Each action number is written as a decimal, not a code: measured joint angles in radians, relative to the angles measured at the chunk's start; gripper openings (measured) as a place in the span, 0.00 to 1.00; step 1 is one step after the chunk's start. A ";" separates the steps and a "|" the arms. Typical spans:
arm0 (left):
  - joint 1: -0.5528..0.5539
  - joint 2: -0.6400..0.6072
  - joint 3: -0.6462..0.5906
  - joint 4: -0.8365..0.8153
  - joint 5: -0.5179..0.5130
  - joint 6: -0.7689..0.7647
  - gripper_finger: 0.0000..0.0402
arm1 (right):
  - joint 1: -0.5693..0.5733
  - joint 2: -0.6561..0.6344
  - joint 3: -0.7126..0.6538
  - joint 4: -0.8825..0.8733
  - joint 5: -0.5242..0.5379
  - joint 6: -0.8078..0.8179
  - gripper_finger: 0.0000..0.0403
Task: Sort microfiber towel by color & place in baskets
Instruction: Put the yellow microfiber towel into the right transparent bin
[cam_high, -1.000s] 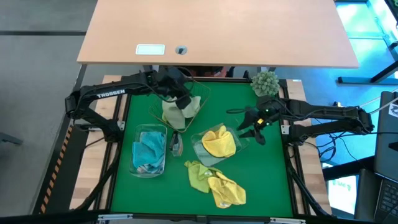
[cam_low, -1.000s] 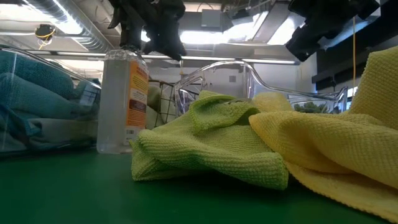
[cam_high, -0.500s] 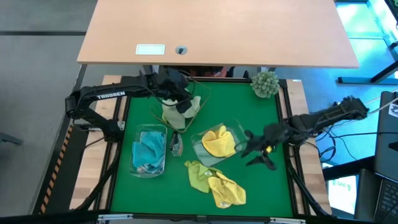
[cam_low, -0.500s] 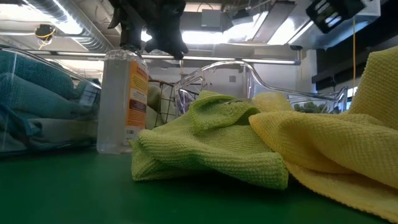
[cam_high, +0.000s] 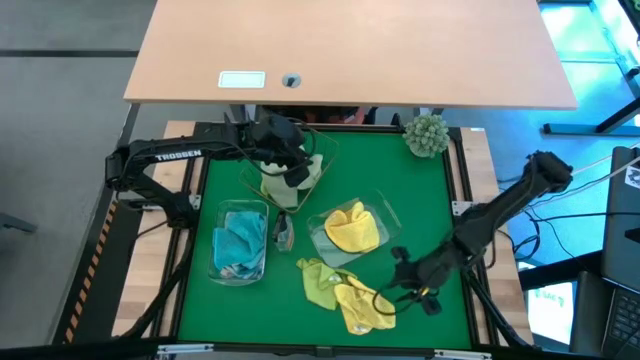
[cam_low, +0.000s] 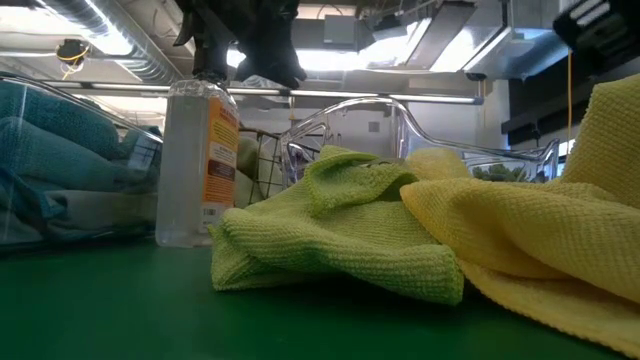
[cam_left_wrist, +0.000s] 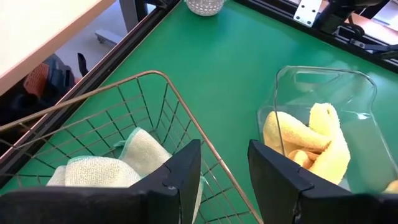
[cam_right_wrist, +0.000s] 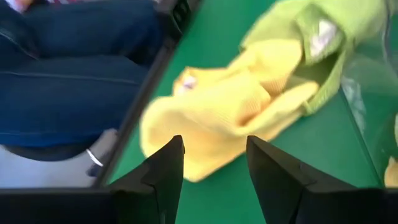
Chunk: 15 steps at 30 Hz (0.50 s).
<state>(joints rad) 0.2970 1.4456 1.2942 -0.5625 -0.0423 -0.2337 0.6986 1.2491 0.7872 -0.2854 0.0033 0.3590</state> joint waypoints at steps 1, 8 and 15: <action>0.000 0.000 0.000 0.000 0.000 0.000 0.32 | 0.005 0.022 0.000 0.000 0.014 0.000 0.43; 0.000 0.000 0.000 0.001 0.000 -0.002 0.32 | 0.009 0.139 0.000 0.002 0.057 -0.039 0.43; 0.000 0.000 0.000 0.002 0.000 -0.027 0.32 | 0.008 0.193 0.000 0.071 0.074 -0.116 0.43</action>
<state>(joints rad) 0.2974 1.4456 1.2942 -0.5606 -0.0425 -0.2602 0.7067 1.4423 0.7872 -0.2148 0.0778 0.2432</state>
